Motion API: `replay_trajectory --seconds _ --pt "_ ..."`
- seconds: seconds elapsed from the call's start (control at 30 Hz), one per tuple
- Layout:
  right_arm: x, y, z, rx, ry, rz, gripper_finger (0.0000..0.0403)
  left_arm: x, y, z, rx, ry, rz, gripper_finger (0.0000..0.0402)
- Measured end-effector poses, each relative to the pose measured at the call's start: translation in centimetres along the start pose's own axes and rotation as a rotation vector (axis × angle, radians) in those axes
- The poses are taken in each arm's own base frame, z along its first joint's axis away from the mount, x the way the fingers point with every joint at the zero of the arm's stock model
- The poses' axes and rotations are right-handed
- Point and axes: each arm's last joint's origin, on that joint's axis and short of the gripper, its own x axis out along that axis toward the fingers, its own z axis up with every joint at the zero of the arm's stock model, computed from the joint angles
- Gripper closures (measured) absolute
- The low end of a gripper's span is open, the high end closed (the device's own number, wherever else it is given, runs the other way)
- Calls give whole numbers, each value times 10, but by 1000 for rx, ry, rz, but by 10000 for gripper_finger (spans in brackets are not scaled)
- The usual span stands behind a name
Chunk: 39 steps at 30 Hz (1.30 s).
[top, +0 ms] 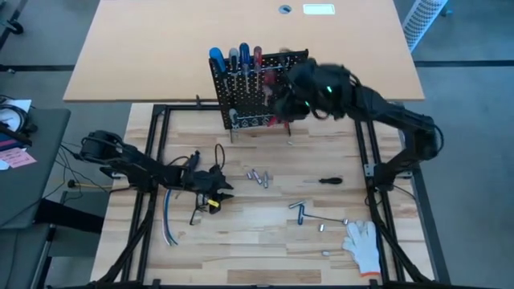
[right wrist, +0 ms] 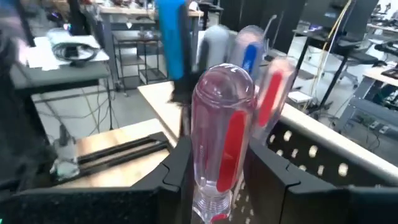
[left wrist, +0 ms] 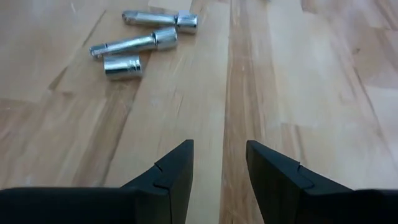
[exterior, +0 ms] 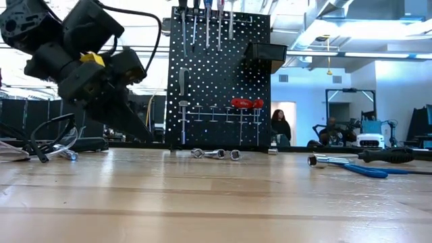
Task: Hang tools onto peg board
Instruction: Hang the red screwdriver on the pegboard
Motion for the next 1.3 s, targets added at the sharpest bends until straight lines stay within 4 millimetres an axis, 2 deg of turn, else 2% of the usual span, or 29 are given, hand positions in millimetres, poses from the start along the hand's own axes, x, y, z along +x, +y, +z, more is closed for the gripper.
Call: replay_trajectory --seconds 0.2,0.33,0.57,0.93,1.3 --pt "24 -23 12 -7 16 -40 290 3 0 -3 1 7 1 257" --pt "30 -31 14 -6 32 -67 290 3 0 -1 -1 -5 -3 257" --pt "30 -36 17 -1 27 -76 290 3 0 -2 0 -2 -3 257" --pt "15 -38 22 1 17 -69 290 3 0 -2 0 -2 -3 257" --pt "20 -48 22 19 -1 -103 290 3 0 -1 0 -3 -3 257"
